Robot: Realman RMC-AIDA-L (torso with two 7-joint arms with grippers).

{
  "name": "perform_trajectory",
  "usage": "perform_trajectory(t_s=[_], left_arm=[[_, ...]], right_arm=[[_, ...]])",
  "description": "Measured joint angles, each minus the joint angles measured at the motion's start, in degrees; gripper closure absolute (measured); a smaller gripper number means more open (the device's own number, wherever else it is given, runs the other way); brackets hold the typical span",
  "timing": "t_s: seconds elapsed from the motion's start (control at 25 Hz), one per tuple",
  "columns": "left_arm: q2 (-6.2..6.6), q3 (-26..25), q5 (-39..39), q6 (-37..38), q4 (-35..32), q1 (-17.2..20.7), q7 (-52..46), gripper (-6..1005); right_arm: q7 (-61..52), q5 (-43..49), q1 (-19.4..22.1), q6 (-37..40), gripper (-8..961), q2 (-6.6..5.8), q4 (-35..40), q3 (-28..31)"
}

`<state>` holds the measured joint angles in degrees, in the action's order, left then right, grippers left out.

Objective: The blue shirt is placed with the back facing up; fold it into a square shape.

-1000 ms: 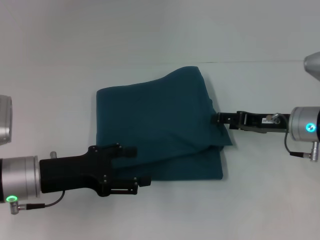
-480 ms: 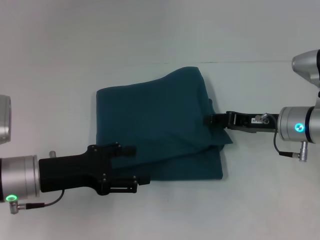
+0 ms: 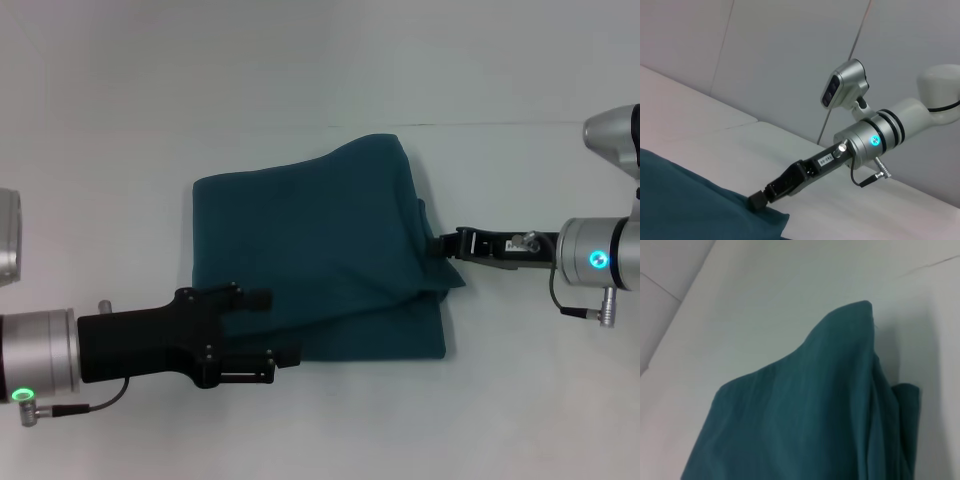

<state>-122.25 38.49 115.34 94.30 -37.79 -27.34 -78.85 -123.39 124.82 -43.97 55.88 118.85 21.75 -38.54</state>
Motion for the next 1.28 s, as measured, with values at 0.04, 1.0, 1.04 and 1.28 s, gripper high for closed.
perform_trajectory(t_s=[0.04,1.0,1.04,1.28], left_arm=[[0.00,0.01,-0.03,0.00,0.00,-0.04,-0.02,90],[-0.18,-1.08,-0.16,-0.26,0.10,-0.20,-0.20,90],[-0.19,-1.34,-0.17,-0.26,0.13,-0.17,-0.22,90],[-0.29,-2.53,-0.28,-0.25,0.19,-0.10,-0.25,90]], right_arm=[[0.00,0.00,0.00,-0.33,736,0.00,-0.12,-0.20],[2.43,-4.03,4.34,11.02,942,0.00,5.77,-0.72],[2.48,-4.42,4.72,11.96,941,-0.02,6.37,-0.71],[3.07,-6.51,6.25,16.37,944,-0.09,9.99,-0.72]])
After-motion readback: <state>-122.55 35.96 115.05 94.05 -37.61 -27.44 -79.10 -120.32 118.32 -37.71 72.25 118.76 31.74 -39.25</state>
